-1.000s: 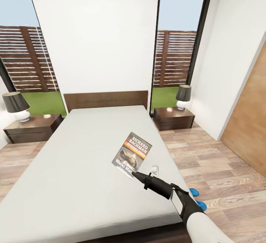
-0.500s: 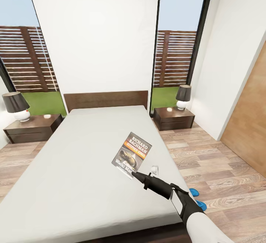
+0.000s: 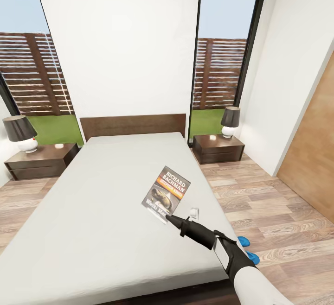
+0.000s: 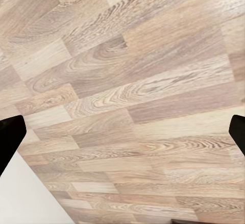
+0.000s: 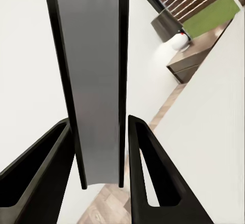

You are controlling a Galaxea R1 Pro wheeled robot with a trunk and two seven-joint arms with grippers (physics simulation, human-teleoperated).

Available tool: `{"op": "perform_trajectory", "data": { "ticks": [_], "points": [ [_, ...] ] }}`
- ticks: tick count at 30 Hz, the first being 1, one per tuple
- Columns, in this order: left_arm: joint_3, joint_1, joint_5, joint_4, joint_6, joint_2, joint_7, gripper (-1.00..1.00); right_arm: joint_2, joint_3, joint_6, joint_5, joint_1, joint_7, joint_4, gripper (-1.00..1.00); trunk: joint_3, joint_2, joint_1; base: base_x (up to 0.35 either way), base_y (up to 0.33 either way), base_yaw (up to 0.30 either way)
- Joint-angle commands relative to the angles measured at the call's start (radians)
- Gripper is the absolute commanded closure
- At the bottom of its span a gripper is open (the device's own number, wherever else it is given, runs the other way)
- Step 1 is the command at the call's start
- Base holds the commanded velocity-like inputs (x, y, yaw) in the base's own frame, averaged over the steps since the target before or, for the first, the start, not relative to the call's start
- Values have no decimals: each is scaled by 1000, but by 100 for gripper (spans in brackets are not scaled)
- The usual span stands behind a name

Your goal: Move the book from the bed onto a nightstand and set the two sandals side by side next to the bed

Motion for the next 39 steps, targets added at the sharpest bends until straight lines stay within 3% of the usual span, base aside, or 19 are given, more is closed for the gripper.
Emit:
{"op": "perform_trajectory", "data": {
  "ticks": [1,14,39],
  "points": [
    [-7,0,0,0,-3,0,5,-100,1,-5,6,0,-1,-4,0,100,-2,-2,1,0,0,0],
    [-7,0,0,0,-4,-2,5,-100,12,-5,7,1,-1,-35,1,100,-2,-2,1,0,0,74],
    [-7,0,0,0,-4,-8,5,-100,21,-4,4,6,-1,-40,1,100,11,-2,1,0,0,259]
  ]
}}
